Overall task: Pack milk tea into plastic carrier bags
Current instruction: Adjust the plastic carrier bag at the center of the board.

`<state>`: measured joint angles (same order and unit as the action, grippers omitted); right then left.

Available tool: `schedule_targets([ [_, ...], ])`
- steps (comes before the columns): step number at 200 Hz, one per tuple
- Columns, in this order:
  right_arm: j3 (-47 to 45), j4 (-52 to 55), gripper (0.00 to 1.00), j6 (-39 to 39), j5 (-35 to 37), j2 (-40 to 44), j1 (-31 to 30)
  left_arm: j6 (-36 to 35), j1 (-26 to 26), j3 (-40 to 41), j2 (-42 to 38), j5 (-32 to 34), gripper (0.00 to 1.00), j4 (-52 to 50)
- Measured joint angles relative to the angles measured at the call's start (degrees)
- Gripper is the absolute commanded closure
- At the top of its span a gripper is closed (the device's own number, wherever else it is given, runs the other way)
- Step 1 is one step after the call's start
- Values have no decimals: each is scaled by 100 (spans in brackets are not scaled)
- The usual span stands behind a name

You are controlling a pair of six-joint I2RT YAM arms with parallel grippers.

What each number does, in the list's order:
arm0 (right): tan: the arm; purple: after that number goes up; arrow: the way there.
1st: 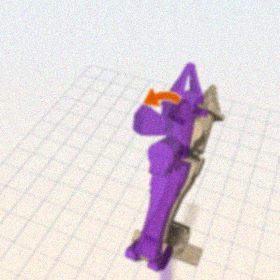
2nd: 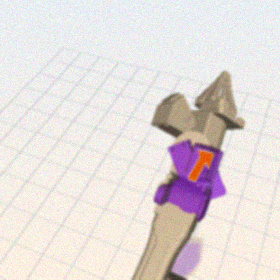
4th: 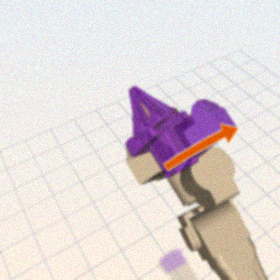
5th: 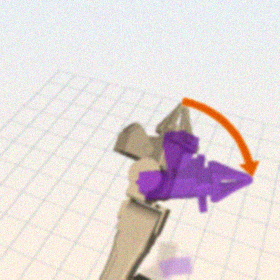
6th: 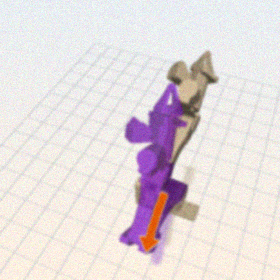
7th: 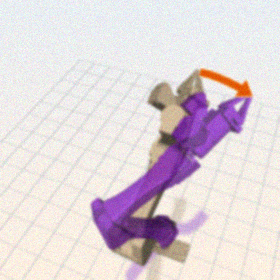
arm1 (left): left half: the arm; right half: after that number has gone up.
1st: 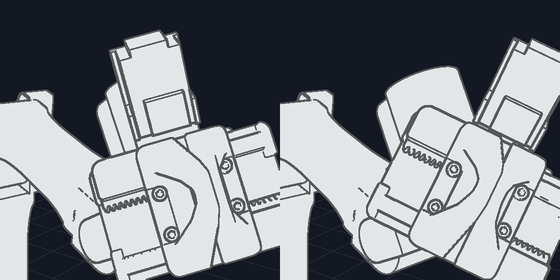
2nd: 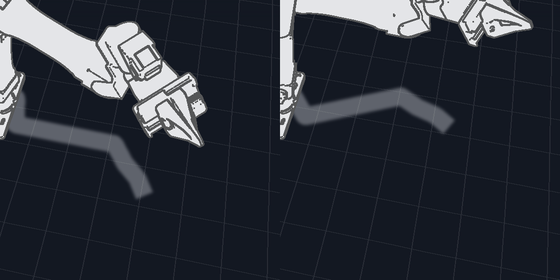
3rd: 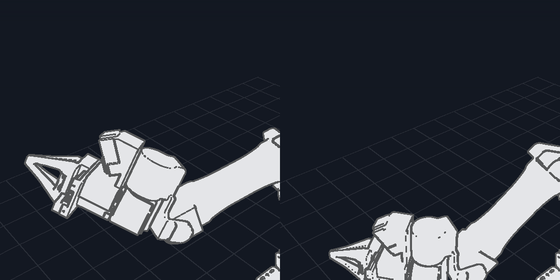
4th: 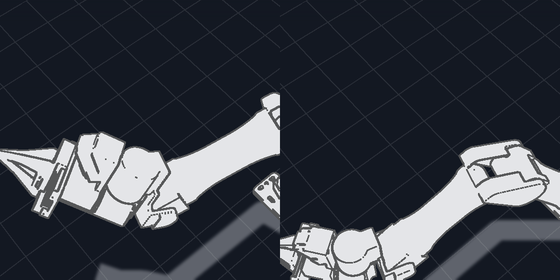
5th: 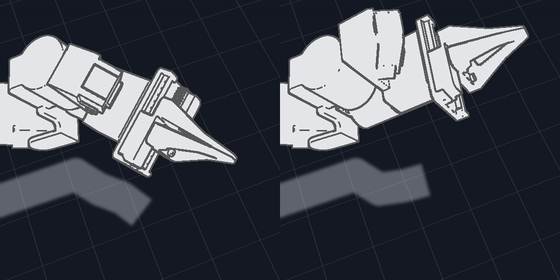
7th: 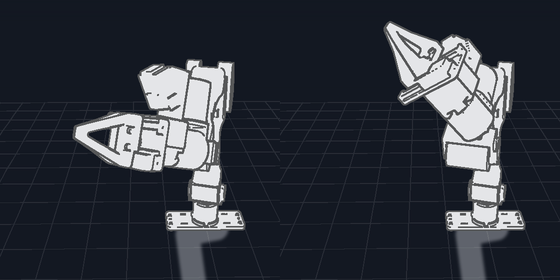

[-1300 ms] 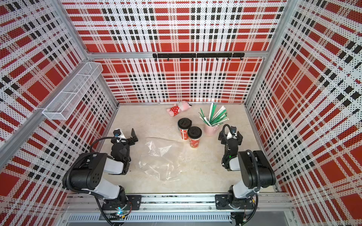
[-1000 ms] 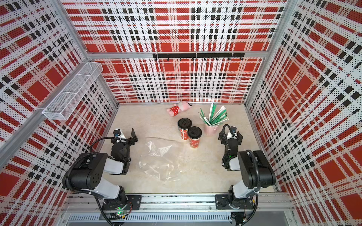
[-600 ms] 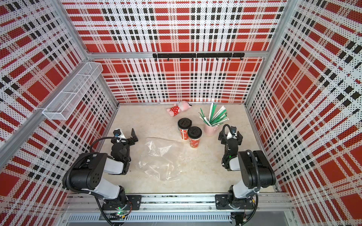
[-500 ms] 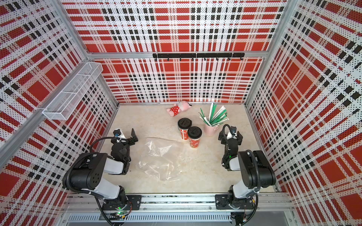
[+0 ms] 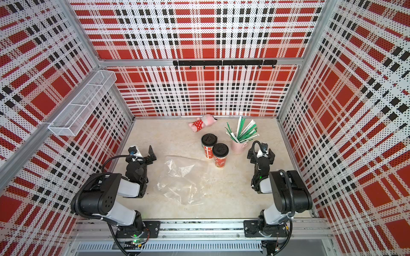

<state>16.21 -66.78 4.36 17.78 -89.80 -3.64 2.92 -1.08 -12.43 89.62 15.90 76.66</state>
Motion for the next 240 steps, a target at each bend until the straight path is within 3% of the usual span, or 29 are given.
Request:
schedule_targets([
  [28,-46,-15,0,-9,-11,48,0,-57,-90,-2,-42,192,2,-37],
  [49,-142,387,0,-44,160,645,-111,-317,-968,-310,-584,1543,2,-785],
  [66,-136,966,0,96,319,1620,-240,-286,-2000,-1154,-1130,3042,2,-1613],
  [78,-13,1646,0,448,286,2498,-275,203,-2643,-1952,-1556,3995,2,-2625],
  [87,155,2201,0,737,173,3069,-251,680,-2990,-2581,-1873,4306,2,-3574],
  [104,413,3010,0,1285,-114,4085,-203,1458,-3287,-3344,-2481,4013,2,-4868],
  [128,212,3842,0,1827,-715,5370,-136,2345,-3578,-3364,-3202,3359,2,-5864],
  [152,166,4898,0,2358,-1215,6153,-111,3178,-4564,-3536,-2876,3029,2,-7055],
  [178,640,6301,0,2754,-1657,5812,-109,3718,-5377,-3864,-1751,2114,2,-8249],
  [212,1333,7611,0,2929,-1904,4695,-111,3832,-5528,-3952,-817,1082,2,-9427],
  [240,1357,8083,0,2994,-2074,4352,-111,3965,-5530,-4186,-376,590,2,-9855],
])
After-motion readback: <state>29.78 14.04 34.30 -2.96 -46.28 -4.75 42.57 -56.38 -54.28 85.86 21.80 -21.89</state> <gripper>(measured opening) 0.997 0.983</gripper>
